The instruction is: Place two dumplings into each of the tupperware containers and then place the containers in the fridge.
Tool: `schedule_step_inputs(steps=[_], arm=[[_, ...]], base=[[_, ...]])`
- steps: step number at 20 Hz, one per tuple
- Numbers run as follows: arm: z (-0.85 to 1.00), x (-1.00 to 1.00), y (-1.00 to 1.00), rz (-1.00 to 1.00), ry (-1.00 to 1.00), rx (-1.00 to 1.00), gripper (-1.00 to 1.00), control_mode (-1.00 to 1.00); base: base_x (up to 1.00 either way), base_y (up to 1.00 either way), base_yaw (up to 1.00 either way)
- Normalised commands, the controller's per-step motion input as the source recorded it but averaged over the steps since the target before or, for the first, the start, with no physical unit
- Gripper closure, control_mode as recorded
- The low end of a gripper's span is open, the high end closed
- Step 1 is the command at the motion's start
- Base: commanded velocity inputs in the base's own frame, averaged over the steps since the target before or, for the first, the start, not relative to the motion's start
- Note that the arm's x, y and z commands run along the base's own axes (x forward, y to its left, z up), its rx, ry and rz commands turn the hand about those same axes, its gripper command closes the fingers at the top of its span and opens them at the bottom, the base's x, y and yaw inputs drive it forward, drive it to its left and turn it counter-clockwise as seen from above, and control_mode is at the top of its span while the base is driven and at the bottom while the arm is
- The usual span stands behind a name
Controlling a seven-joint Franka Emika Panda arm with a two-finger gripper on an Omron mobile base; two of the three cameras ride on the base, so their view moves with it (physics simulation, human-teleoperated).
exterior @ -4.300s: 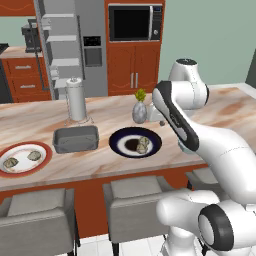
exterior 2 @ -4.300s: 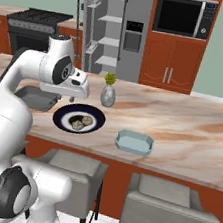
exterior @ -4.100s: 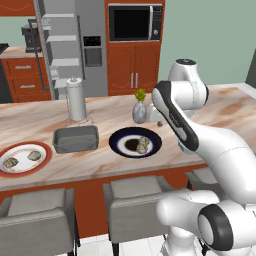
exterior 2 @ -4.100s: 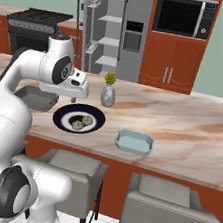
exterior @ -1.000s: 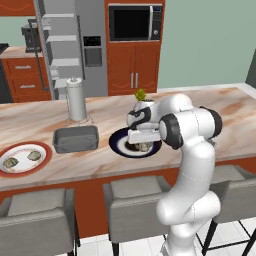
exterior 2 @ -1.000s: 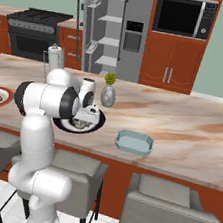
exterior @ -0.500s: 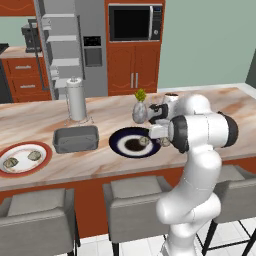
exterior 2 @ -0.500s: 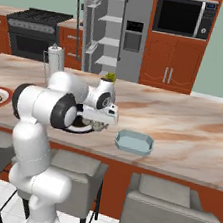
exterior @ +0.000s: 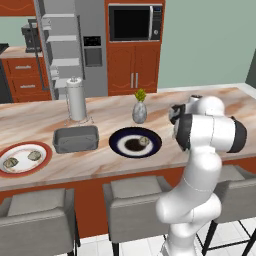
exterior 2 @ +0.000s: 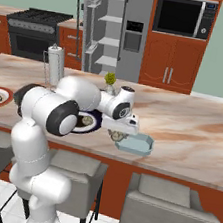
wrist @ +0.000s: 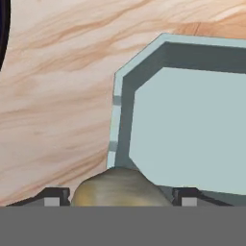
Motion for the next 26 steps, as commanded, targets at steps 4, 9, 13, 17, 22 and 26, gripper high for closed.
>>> schedule_step_inputs(steps=[4, 9, 13, 17, 22, 26], arm=[[0.24, 0.32, -0.41, -0.01, 0.04, 0.0, 1.0, -1.0], [-0.02, 0.59, -0.14, 0.01, 0.01, 0.0, 1.0, -1.0], [-0.17, 0.37, -0.09, 0.0, 0.0, 0.0, 1.0, -1.0], [-0.34, 0.1, -0.15, 0.0, 0.0, 0.01, 1.0, -1.0], [-0.31, -0.01, -0.01, 0.0, 0.0, 0.0, 1.0, -1.0], [-0.21, -0.08, 0.0, 0.0, 0.0, 0.0, -1.0, -1.0]], base=[[0.0, 0.0, 0.0], [0.0, 0.0, 0.0], [0.0, 0.0, 0.0], [0.0, 0.0, 0.0], [0.0, 0.0, 0.0], [0.0, 0.0, 0.0]])
